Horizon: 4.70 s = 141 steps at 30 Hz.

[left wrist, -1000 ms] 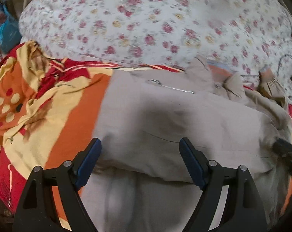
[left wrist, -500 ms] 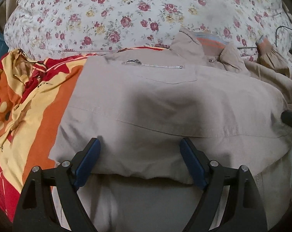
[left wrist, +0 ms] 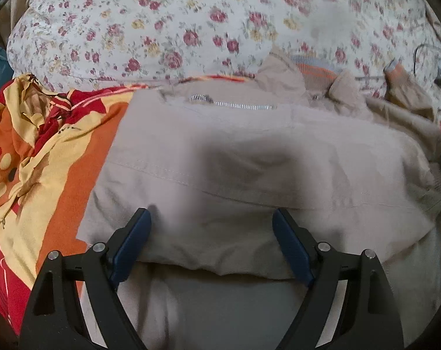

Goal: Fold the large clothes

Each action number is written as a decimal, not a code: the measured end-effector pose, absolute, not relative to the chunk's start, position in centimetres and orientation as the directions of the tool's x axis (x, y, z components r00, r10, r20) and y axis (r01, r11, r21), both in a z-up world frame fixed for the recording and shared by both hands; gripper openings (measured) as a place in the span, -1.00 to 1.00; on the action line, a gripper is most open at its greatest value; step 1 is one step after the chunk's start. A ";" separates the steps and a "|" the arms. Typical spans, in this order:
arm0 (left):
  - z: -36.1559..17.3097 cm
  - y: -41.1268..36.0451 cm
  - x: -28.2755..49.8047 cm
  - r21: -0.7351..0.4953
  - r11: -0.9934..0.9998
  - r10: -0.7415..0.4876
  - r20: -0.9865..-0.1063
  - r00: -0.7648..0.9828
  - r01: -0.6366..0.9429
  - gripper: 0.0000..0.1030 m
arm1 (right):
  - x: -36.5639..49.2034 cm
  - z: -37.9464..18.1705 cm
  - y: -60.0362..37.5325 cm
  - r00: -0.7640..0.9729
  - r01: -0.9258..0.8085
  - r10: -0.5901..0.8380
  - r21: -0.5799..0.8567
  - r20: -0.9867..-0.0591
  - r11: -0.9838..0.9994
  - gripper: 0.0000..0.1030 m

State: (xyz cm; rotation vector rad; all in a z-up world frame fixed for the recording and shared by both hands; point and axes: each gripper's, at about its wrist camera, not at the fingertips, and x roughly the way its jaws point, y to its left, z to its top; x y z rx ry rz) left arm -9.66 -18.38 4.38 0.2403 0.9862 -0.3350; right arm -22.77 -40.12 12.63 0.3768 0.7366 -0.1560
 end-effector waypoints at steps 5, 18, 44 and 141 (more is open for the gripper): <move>5.9 -16.9 -9.2 -0.012 0.941 -0.202 -0.822 0.533 0.338 0.66 | -27.2 17.0 -45.0 0.770 0.451 -0.241 0.237 -0.591 0.861 0.36; 5.4 -16.8 -8.7 -0.041 0.945 -0.208 -0.842 0.498 0.325 0.66 | -23.1 15.9 -54.2 0.629 0.627 -0.438 0.086 -0.642 0.775 0.38; 10.5 -11.6 -7.3 -0.181 0.956 -0.282 -0.774 0.567 0.230 0.66 | -29.3 31.8 -47.1 0.917 -0.105 0.220 0.332 -0.332 0.938 -0.95; 8.7 -11.1 -5.5 -0.254 0.935 -0.350 -0.786 0.510 0.249 0.02 | -28.8 12.5 -46.8 0.650 0.525 -0.143 0.304 -0.746 0.795 -0.45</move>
